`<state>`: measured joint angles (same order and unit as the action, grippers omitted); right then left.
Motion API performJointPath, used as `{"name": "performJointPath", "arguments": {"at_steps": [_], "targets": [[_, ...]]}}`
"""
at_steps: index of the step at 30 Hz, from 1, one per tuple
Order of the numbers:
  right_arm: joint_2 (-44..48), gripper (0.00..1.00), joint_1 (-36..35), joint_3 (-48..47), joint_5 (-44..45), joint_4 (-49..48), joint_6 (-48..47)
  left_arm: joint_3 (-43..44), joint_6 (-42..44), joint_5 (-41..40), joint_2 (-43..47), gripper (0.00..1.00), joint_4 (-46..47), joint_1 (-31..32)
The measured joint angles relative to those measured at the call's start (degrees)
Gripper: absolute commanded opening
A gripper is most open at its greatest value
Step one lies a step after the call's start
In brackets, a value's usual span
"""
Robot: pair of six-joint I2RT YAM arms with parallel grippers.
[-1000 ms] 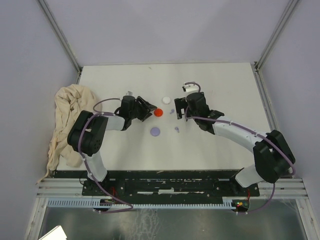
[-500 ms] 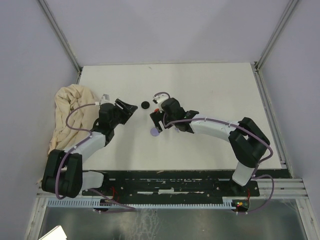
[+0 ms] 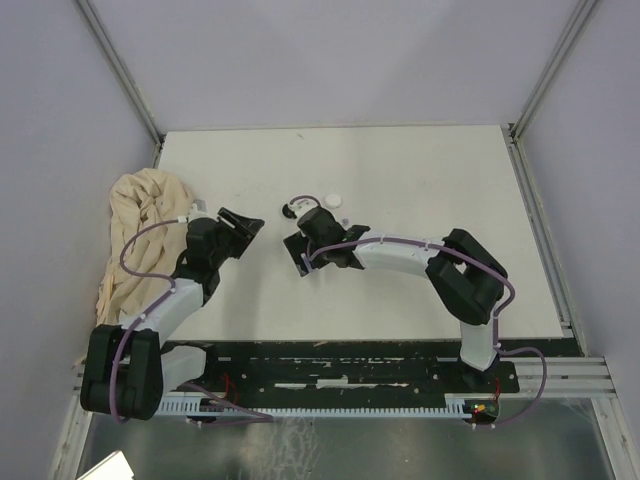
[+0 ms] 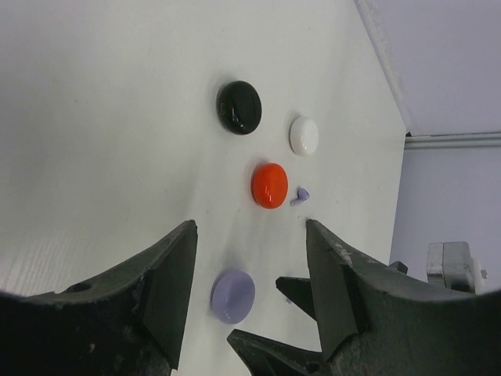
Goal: Insert the wireless bluetooth earbuds into the charging case
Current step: Pick up the charging case at the center of the board.
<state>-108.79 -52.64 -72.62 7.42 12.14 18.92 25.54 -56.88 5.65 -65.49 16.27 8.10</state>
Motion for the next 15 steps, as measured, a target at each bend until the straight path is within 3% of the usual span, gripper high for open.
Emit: {"name": "performJointPath", "arguments": {"at_steps": [15], "targets": [[-7.1,0.76,-1.6,-6.6,7.1,7.1,9.1,-1.9,0.0,3.5,1.7,0.64,0.1,-2.7]]}}
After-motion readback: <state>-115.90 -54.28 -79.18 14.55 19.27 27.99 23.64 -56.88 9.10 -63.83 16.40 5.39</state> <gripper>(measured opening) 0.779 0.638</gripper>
